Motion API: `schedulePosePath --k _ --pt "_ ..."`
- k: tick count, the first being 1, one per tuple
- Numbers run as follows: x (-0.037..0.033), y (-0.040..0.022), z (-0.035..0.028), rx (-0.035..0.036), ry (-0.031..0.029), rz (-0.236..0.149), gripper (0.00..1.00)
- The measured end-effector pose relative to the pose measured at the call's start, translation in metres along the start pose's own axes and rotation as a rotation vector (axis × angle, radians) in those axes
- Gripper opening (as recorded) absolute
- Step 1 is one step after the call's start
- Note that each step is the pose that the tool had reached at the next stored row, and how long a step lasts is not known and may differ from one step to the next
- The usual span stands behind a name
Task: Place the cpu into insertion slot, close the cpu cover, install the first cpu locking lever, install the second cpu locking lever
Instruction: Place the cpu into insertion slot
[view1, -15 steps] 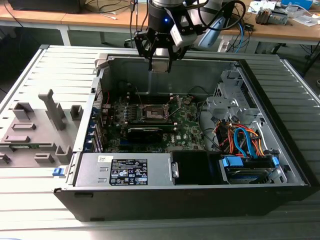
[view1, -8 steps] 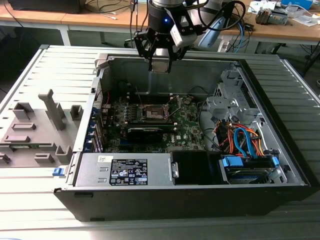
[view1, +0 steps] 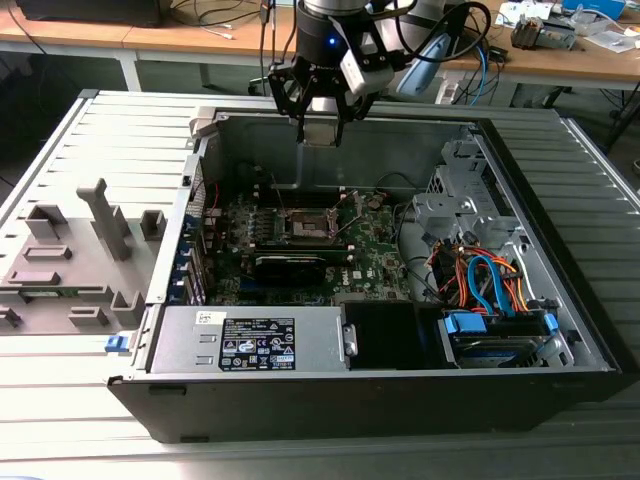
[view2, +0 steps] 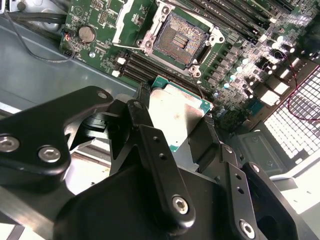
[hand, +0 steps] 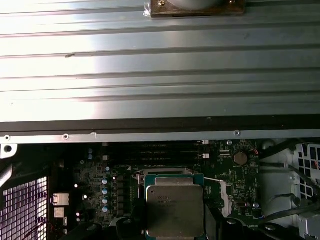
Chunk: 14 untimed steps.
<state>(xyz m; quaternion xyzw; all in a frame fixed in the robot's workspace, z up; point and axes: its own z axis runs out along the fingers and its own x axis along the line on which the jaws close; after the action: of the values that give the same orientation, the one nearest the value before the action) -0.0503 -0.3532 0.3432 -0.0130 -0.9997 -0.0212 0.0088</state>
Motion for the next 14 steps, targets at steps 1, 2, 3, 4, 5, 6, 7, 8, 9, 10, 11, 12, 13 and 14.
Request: schedulePosePath --k 1,2,3,4,5,6,7,8,9,10,11,12,13,14 --pt "0.0000 0.0000 0.0001 0.0001 0.0000 0.000 0.55" --pt "0.0000 -0.0001 0.0001 0.0001 0.0000 0.000 0.55" --pt "0.0000 -0.0001 0.0002 0.0000 0.0000 0.000 0.55" --pt "0.0000 -0.0002 0.0003 0.0000 0.0000 0.000 0.55" --pt "0.0000 -0.0003 0.0004 0.0000 0.0000 0.000 0.55" --pt "0.0000 -0.0004 0.0006 -0.0001 -0.0001 0.000 0.55" --pt "0.0000 -0.0006 0.0007 -0.0001 -0.0001 0.000 0.55" --pt "0.0000 -0.0009 0.0008 0.0002 0.0001 0.000 0.55" --pt "-0.0001 -0.0008 0.0010 -0.0001 0.0000 0.000 0.55" --pt "-0.0001 -0.0008 0.0012 -0.0001 0.0000 0.000 0.55" --pt "-0.0001 -0.0008 0.0012 -0.0001 0.0000 0.000 0.55" --pt "-0.0001 -0.0009 0.0014 -0.0001 0.0000 0.000 0.55" --pt "-0.0001 -0.0009 0.0019 -0.0002 -0.0001 0.000 0.55" --pt "-0.0001 -0.0009 0.0021 -0.0002 -0.0001 0.000 0.55"
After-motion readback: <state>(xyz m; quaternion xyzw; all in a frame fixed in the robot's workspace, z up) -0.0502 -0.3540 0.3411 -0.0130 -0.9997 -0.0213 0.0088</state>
